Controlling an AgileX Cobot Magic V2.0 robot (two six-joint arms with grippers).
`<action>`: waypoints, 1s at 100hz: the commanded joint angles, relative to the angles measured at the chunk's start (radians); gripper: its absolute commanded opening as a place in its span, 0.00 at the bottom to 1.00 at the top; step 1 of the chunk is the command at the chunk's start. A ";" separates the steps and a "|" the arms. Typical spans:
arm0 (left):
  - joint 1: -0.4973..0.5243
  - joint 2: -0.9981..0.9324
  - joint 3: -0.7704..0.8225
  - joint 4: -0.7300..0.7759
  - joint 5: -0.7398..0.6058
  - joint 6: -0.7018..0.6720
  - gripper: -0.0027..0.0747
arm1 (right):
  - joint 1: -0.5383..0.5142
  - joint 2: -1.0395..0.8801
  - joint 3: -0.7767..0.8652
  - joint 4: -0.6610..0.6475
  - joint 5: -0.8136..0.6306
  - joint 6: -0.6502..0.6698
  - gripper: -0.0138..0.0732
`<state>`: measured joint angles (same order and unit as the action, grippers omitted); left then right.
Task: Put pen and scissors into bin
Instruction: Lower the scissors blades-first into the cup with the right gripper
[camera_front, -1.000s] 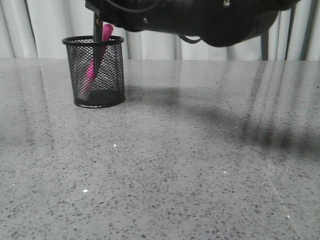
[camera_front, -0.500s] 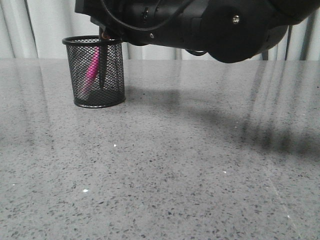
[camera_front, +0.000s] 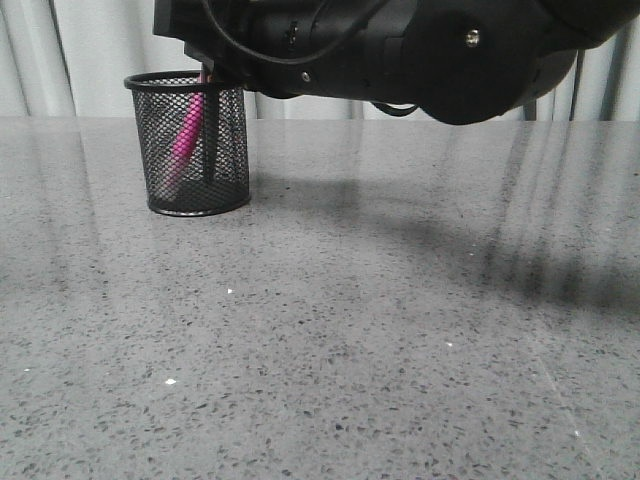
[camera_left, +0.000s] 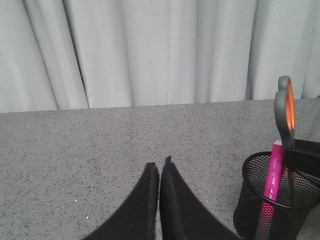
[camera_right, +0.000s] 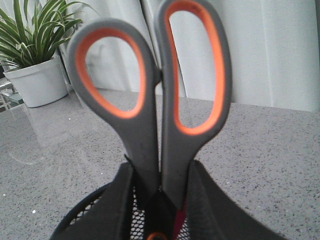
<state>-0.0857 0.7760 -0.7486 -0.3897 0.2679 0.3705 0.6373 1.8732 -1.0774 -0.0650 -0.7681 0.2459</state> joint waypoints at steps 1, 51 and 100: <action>0.000 -0.005 -0.026 -0.011 -0.067 -0.002 0.01 | -0.006 -0.038 -0.023 -0.008 -0.065 -0.011 0.07; 0.000 -0.005 -0.026 -0.011 -0.067 -0.002 0.01 | -0.006 -0.037 -0.023 -0.052 -0.096 -0.011 0.40; 0.000 -0.005 -0.026 -0.011 -0.067 -0.002 0.01 | -0.028 -0.052 -0.022 -0.052 -0.278 -0.011 0.53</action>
<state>-0.0857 0.7760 -0.7486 -0.3897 0.2694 0.3705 0.6279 1.8826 -1.0774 -0.1117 -0.9143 0.2459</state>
